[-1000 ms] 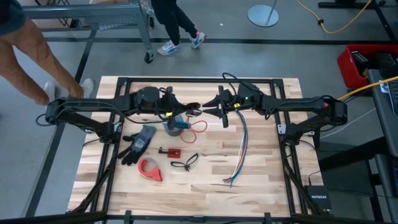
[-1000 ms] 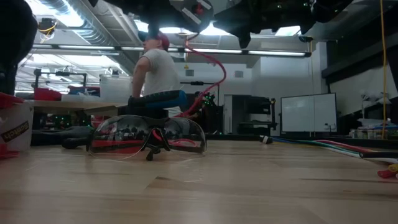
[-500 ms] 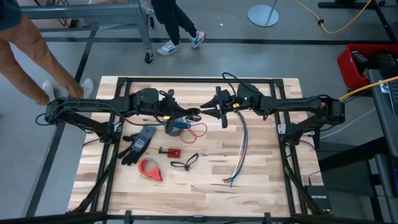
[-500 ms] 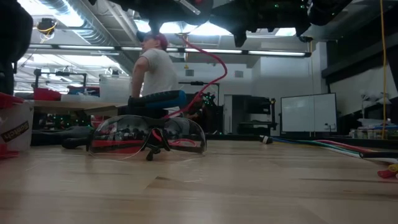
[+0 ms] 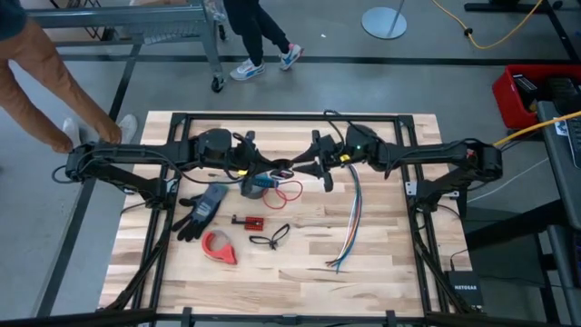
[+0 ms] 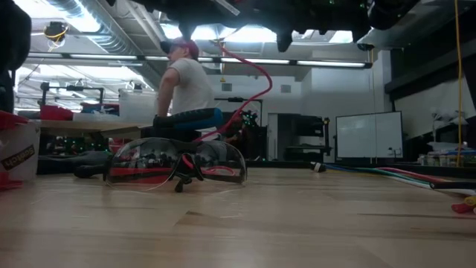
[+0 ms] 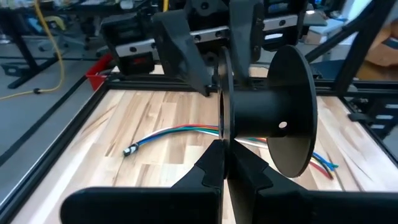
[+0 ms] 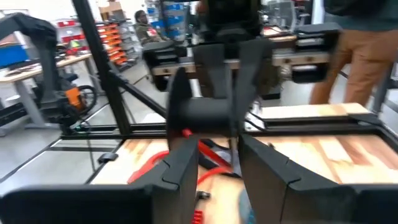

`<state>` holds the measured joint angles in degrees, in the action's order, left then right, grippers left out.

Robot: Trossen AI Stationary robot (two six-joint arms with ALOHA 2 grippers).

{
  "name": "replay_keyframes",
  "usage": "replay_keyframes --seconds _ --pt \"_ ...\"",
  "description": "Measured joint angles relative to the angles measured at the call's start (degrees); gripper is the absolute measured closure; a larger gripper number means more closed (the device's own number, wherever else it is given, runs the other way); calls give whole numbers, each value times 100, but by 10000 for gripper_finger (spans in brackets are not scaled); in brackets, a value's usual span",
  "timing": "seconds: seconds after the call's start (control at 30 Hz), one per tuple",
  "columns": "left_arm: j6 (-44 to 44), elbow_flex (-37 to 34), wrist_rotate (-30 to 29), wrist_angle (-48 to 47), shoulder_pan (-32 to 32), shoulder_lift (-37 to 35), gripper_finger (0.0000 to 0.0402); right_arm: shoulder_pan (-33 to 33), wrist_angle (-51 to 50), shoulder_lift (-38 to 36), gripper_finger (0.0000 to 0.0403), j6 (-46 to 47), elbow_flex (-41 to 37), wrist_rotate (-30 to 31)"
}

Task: Coil cords
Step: Coil the red wire into the black spool

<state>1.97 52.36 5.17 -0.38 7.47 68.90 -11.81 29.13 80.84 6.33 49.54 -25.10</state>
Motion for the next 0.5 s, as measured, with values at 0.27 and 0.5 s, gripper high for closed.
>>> replay_keyframes --seconds 0.27,0.5 --pt "-30 0 175 20 -15 2 401 57 317 87 283 -17 0 53" --pt "-4 2 193 342 -117 4 401 59 378 87 283 -20 0 52"
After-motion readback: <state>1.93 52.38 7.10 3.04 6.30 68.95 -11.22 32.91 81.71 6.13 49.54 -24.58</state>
